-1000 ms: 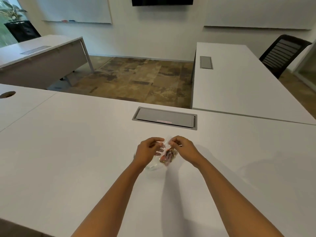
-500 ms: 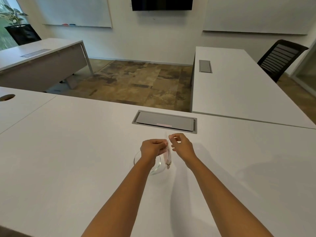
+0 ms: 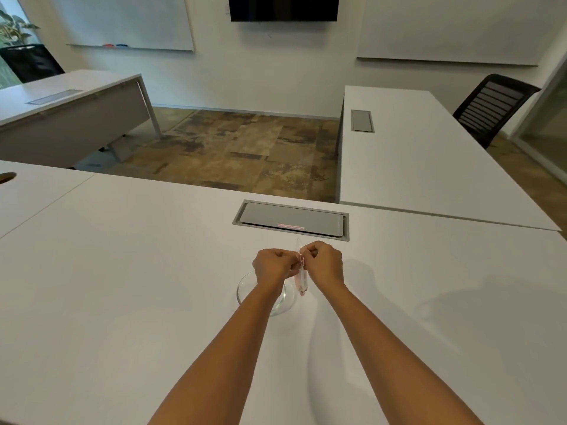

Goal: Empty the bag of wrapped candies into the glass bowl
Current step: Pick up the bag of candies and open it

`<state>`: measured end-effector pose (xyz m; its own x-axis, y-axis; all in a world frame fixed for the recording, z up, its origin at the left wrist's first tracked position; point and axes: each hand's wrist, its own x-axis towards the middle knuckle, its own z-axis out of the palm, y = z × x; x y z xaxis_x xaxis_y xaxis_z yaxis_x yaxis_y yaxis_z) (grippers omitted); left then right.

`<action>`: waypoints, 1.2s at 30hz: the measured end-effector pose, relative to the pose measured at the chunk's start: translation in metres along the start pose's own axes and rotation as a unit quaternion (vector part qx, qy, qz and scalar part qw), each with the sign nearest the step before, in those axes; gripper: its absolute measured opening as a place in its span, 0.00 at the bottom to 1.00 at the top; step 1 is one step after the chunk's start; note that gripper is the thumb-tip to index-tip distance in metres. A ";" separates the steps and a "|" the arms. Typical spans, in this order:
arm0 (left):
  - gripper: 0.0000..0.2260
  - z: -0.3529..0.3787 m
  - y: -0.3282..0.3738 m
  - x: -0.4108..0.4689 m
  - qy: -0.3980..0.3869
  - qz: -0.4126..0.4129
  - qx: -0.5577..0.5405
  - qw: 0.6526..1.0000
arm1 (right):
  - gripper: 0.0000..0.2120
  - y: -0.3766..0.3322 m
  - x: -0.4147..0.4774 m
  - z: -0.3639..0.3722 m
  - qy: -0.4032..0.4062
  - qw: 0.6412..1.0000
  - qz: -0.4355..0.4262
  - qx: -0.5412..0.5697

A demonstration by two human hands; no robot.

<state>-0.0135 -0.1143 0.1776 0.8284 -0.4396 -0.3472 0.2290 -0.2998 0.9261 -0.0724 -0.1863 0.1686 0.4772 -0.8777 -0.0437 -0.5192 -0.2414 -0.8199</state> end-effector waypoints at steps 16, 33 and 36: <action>0.03 0.003 0.003 0.002 0.061 0.086 0.181 0.978 | 0.08 -0.004 0.000 0.009 0.024 0.988 -0.032 -0.150; 0.07 -0.006 0.009 0.012 0.078 0.166 0.246 0.952 | 0.11 0.008 0.013 0.002 -0.035 0.955 -0.095 -0.279; 0.09 -0.006 0.009 0.014 0.076 0.173 0.250 0.950 | 0.09 0.009 0.012 0.003 -0.004 0.977 -0.084 -0.196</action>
<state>0.0035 -0.1176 0.1819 0.8829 -0.4689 0.0250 -0.3098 -0.5417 0.7814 -0.0693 -0.1979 0.1592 0.5841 -0.8089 0.0671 -0.6641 -0.5239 -0.5334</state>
